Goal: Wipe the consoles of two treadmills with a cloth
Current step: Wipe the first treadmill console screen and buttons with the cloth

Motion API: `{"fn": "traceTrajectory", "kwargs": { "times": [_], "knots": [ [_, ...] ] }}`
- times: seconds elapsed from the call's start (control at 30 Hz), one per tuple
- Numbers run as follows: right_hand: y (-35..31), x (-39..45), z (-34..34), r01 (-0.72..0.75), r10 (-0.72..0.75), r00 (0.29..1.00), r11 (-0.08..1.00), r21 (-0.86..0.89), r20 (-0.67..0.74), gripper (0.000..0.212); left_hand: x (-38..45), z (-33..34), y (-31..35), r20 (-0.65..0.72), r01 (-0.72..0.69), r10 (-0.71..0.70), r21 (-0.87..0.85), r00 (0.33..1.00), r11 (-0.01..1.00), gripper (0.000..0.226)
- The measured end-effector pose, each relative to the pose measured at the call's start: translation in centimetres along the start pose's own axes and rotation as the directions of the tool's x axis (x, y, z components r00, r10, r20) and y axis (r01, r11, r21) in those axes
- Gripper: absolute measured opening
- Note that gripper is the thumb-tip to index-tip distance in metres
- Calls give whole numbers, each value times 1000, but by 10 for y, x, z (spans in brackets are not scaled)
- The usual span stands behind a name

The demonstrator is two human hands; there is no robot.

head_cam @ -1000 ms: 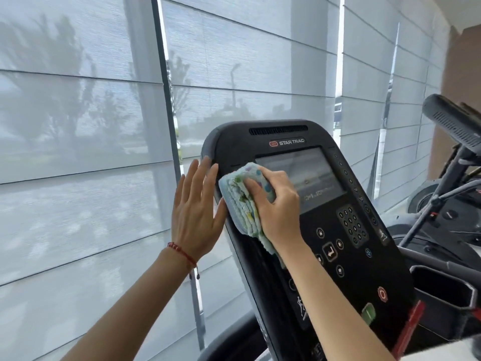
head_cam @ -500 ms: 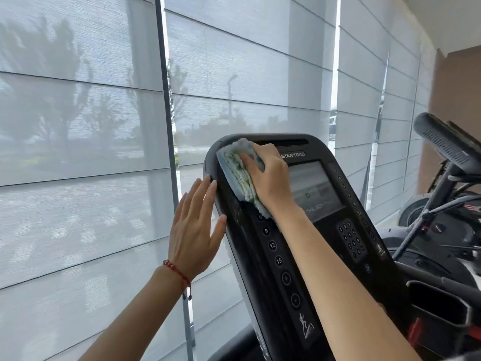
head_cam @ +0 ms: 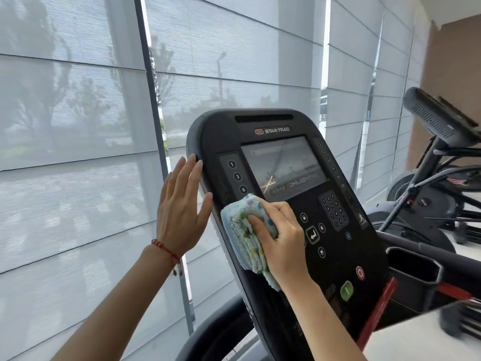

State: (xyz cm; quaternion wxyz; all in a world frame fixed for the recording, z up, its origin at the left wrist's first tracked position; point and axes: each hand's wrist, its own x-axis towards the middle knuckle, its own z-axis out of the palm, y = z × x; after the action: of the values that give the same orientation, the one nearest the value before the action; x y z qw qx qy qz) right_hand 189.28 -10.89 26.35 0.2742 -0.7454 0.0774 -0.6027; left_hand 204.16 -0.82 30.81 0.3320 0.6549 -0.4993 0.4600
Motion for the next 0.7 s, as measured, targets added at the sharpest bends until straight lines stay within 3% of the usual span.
{"fn": "traceTrajectory", "kwargs": {
  "times": [0.13,0.3,0.37,0.53,0.7],
  "knots": [
    [16,-19,-20,-182,180,979,983,-11,-97,52,0,-2,9,26,-54,53,19,998,998,51],
    [25,-31,-28,-401,388,893,916,-14,-228,44,2,-2,33,121,-226,217,64,969,972,50],
    [18,-39,-22,-383,371,902,924,-11,-220,44,0,1,38,154,-285,271,76,950,955,48],
    [14,-49,-21,-164,159,981,986,-32,-110,56,-7,9,38,187,-307,284,109,941,945,52],
    [54,-10,-42,-207,194,971,975,-84,-138,48,-8,11,41,149,-301,284,109,947,947,47]
  ]
}}
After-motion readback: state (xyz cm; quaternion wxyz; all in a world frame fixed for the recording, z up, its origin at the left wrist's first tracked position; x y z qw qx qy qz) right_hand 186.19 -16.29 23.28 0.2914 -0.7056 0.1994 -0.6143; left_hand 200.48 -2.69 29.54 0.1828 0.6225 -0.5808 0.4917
